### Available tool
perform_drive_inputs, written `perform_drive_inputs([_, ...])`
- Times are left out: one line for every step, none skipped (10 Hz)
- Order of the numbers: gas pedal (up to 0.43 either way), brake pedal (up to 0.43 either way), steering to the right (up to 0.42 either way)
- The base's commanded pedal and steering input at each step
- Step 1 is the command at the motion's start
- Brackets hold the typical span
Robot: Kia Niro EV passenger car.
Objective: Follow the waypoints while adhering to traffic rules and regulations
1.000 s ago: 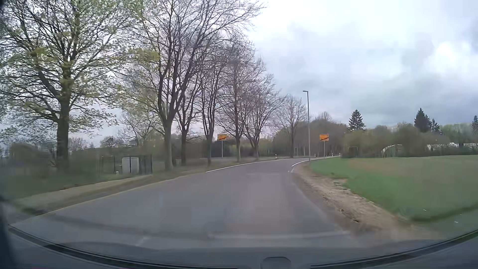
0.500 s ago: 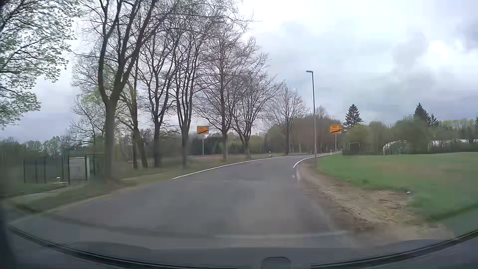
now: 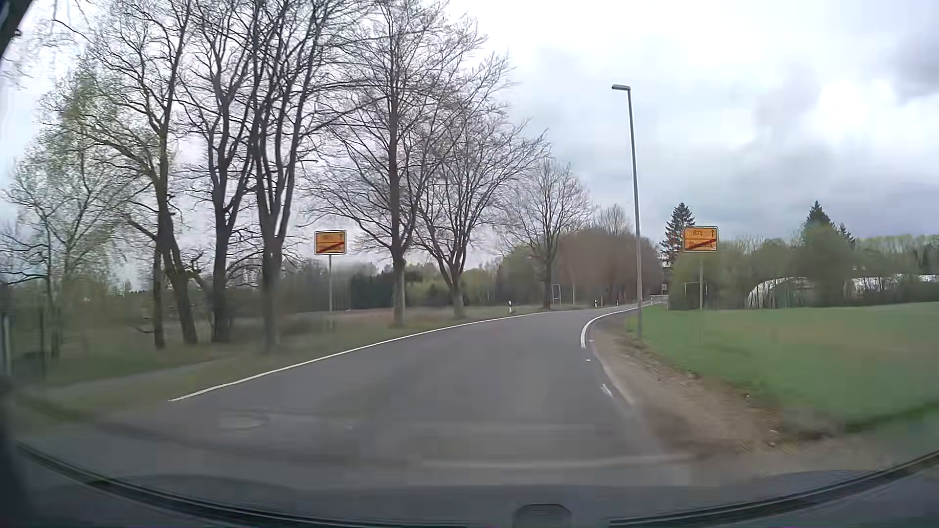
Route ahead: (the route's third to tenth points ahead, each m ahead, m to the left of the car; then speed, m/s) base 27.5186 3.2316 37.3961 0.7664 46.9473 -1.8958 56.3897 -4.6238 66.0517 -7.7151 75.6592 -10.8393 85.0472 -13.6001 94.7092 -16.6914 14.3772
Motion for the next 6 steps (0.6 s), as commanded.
perform_drive_inputs([0.169,0.0,0.034])
perform_drive_inputs([0.169,0.006,0.034])
perform_drive_inputs([0.169,0.0,0.035])
perform_drive_inputs([0.169,0.0,0.038])
perform_drive_inputs([0.169,0.006,0.04])
perform_drive_inputs([0.177,0.0,0.041])
